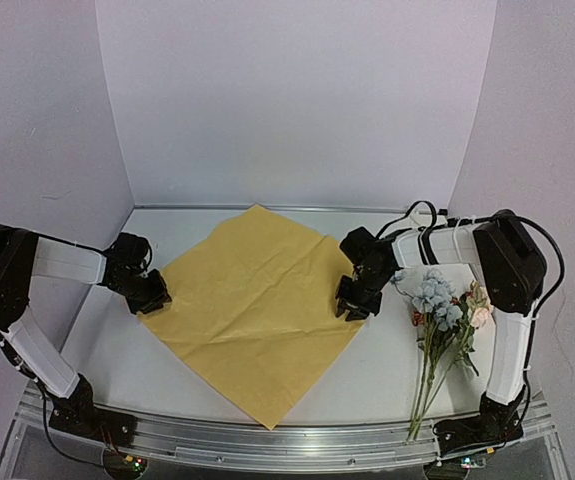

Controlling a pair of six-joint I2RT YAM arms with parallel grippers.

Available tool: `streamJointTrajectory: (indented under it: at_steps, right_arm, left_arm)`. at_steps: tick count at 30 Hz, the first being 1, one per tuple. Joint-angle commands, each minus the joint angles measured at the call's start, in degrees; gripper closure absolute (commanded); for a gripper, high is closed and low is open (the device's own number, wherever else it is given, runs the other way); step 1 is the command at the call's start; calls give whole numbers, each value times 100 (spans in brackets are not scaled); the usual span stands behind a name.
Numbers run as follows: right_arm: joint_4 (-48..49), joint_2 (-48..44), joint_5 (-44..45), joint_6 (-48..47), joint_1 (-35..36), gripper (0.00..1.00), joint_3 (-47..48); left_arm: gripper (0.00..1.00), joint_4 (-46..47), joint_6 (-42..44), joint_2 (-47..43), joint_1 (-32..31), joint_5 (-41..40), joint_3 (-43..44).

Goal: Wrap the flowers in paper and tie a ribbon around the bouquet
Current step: Adjust the flattened wrapping paper at the center of the board.

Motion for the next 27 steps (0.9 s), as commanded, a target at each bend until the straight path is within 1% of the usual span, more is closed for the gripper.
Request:
streamJointTrajectory:
  at_steps: [1,4,7,10,14,18,24,27]
  right_arm:
    - [-53,-312,390,395,279,76,-549]
    - [-45,-496,525,447,347,75,-773]
    - [-115,-537,463,335,296,72,-703]
    - [-353,-616,336,172,204,67,-524]
    - [-817,-758,263,-95,31,61,-236]
    - [-952,-799,100,-274,-306,56,-164]
    - [-1214,-583,-46,-523,-659,54,279]
    - [-1372,-664,-27,-560,-821,54,342]
  left_arm:
    - [72,32,60,47,184,-223,-132]
    - [73,39,95,84,374,-227,-167]
    - [73,27,106,51,474,-258,-174]
    - [75,-29,147,19,489,-278,-135]
    - [76,-98,182,-3,489,-347,-95]
    - [76,-143,195,0,509,-420,-95]
    - [76,-183,221,-19,631,-492,-132]
    - [76,-209,231,-71,706,-504,-149]
